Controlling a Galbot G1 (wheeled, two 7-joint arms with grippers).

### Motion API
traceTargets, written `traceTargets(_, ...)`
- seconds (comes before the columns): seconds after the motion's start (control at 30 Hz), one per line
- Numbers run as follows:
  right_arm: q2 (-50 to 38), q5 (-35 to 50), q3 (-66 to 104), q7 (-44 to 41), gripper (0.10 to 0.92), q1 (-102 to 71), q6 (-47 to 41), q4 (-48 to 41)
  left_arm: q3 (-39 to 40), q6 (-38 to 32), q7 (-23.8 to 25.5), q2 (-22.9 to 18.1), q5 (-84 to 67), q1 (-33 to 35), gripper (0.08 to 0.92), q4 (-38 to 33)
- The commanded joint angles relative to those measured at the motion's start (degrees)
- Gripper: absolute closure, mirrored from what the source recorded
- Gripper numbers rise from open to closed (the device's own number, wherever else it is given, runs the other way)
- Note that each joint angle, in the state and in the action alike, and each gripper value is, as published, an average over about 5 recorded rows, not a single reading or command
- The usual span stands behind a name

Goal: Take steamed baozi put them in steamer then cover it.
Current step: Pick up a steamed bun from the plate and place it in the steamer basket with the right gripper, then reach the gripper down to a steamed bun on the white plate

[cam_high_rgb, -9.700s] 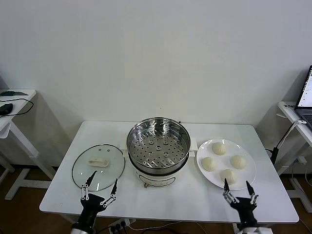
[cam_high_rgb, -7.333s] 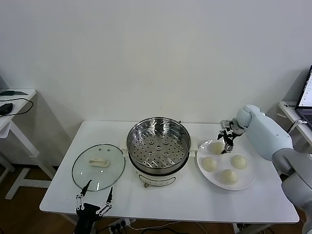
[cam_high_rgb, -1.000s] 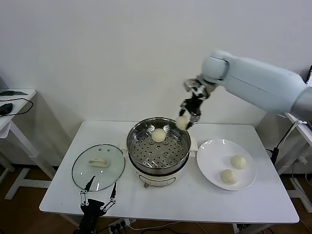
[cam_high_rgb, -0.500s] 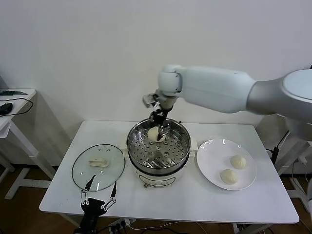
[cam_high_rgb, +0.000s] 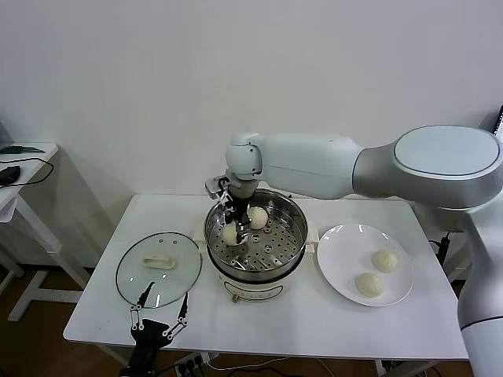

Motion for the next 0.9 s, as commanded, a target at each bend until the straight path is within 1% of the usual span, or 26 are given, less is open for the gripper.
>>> traceTargets(0.03, 1.9, 0.4, -0.4, 1.8, 0.399, -1.4, -0.4, -1.3, 0.0, -0.1, 0.1, 0.0, 0.3, -0.1, 0.177, 0.0)
traceTargets(0.27, 1.5, 0.2, 0.1, 2.6, 0.376, -1.7, -0.2, -1.5, -0.1, -0.2, -0.1, -0.1, 0.7, -0.2, 0.177, 0.3)
traceTargets(0.47, -1.0, -1.0, 3.3, 1.6, 0.241, -2.0, 0.0, 0.1, 0.0, -0.1, 0.0, -0.1, 0.9, -0.3, 0.177, 0.4)
traceTargets(0.57, -3.9, -2.5, 5.4, 0.6, 0.208, -1.1, 0.1, 2.3, 0.0, 0.0, 0.0, -0.1, 0.9, -0.2, 0.177, 0.2)
traceTargets(0.7, -12.4, -5.8, 8.2, -2.5, 0.203, 2.5, 1.3, 8.0, -0.4, -0.1, 0.0, -0.1, 0.8, 0.1, 0.177, -0.2)
traceTargets(0.83, -24.9, -9.8, 10.5, -7.4, 0.203, 6.2, 4.8, 13.1, -0.2, -0.3, 0.1, 0.0, 0.9, 0.2, 0.177, -0.1)
traceTargets(0.9, -30.9, -11.5, 11.1, -9.9, 0.203, 7.2, 7.0, 13.9, 0.1, -0.2, 0.1, 0.0, 0.9, 0.2, 0.177, -0.1)
